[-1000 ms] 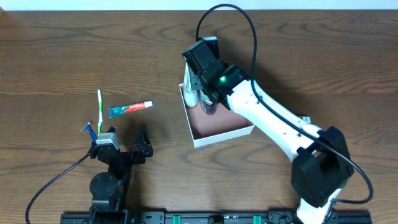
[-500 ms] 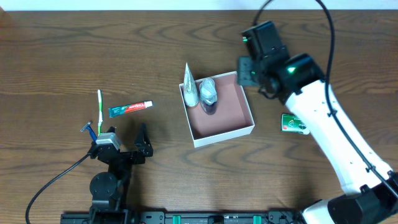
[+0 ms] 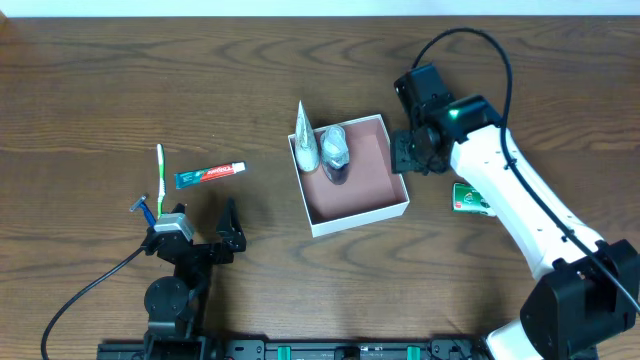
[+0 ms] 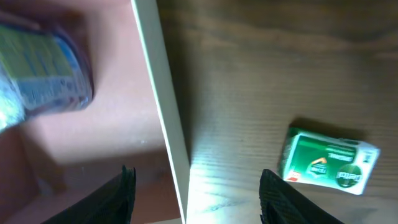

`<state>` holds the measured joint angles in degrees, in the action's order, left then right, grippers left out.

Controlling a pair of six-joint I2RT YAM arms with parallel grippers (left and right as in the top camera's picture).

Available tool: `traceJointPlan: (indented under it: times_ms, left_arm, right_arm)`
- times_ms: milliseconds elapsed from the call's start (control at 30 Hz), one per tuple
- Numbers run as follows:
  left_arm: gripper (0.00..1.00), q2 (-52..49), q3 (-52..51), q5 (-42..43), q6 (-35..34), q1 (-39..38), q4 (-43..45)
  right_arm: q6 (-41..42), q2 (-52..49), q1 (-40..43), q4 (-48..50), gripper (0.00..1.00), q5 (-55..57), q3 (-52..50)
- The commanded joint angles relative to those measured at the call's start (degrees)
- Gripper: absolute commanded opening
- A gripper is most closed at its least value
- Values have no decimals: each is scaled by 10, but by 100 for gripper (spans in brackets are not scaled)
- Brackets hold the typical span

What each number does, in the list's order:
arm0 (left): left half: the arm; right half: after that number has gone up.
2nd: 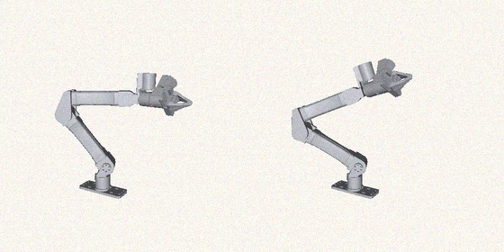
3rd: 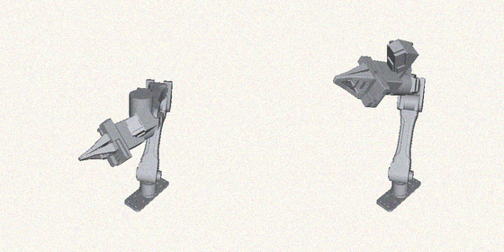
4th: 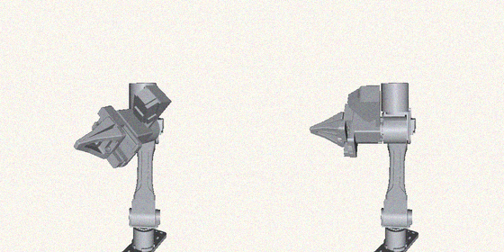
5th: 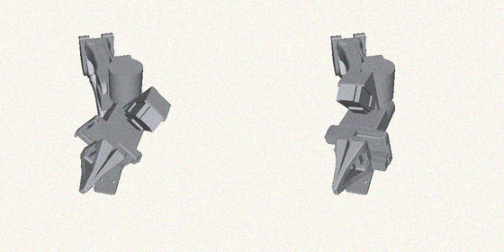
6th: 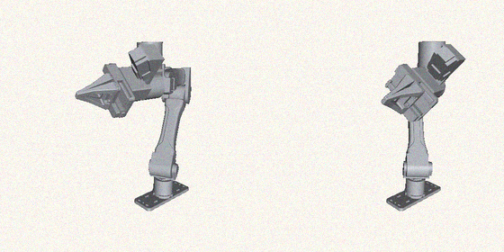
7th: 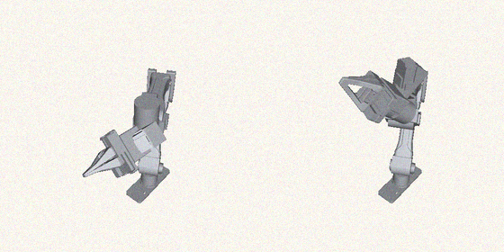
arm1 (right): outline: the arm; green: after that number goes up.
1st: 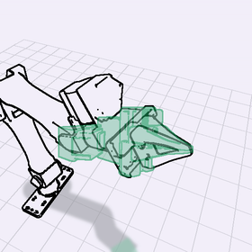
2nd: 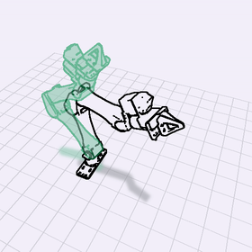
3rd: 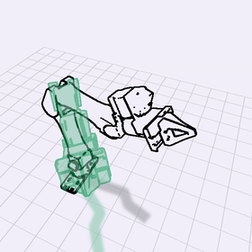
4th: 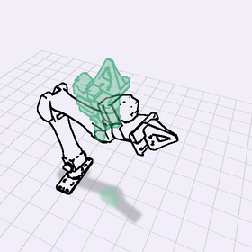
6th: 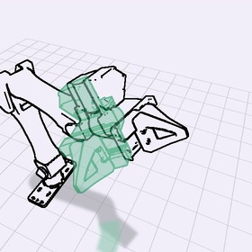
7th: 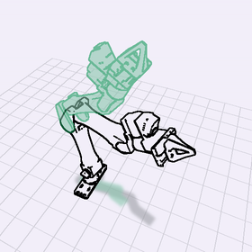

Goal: Pack container
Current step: 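Push the box's right edge with the right gripper to reposition it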

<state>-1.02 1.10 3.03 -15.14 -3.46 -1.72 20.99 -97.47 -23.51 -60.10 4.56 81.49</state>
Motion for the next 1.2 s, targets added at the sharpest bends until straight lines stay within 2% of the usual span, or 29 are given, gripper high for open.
traceJointPlan:
  times_ms: [0, 333, 600, 833, 1167]
  left_arm:
    - [98, -1, -9, 0, 5, 3, -21]
    - [98, -1, -9, 0, 5, 3, -21]
    - [98, -1, -9, 0, 5, 3, -21]
    - [98, -1, -9, 0, 5, 3, -21]
    - [98, -1, -9, 0, 5, 3, -21]
  right_arm:
    - [-39, -5, 2, 4, 62, -45, -8]
    - [-63, -5, -8, -36, 63, -65, -40]
    - [-63, -5, -8, 6, 63, -65, -107]
    - [-58, -5, -8, 21, 61, -65, -116]
    - [-38, -5, -19, -34, 59, -66, -116]
